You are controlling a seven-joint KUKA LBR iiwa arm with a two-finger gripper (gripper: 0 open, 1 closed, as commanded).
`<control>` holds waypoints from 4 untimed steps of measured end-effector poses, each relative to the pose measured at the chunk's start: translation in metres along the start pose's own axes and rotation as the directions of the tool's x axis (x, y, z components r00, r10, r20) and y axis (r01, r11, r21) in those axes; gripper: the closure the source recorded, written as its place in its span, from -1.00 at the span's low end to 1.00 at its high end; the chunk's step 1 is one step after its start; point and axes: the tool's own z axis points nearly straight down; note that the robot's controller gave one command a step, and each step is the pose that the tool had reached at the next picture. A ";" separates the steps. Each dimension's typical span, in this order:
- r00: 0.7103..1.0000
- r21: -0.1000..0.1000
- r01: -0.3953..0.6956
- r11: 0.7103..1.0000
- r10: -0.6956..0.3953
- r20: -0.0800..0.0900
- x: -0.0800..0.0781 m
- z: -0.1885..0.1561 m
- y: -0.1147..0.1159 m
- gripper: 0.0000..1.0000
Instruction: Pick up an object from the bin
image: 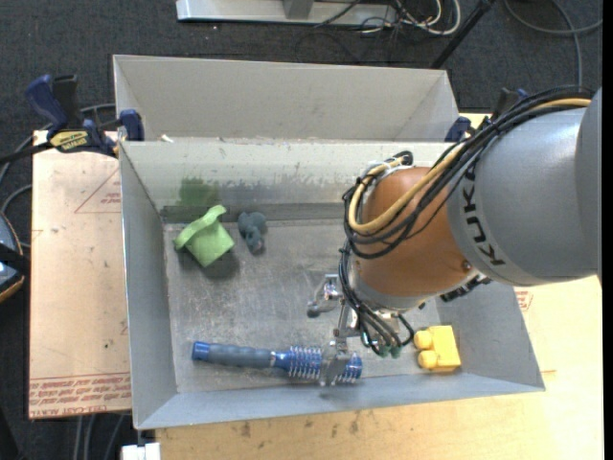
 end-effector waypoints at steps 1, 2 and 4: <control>0.979 0.002 0.200 0.980 -0.200 0.034 -0.012 0.063 0.006 -1.00; 0.979 0.001 0.201 0.980 -0.201 0.024 -0.009 0.064 0.006 1.00; 0.885 0.007 0.466 0.885 -0.466 0.015 -0.030 -0.105 -0.004 1.00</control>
Offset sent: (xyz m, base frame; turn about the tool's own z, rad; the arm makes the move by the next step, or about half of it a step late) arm 0.0031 0.0049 -0.0701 -0.2050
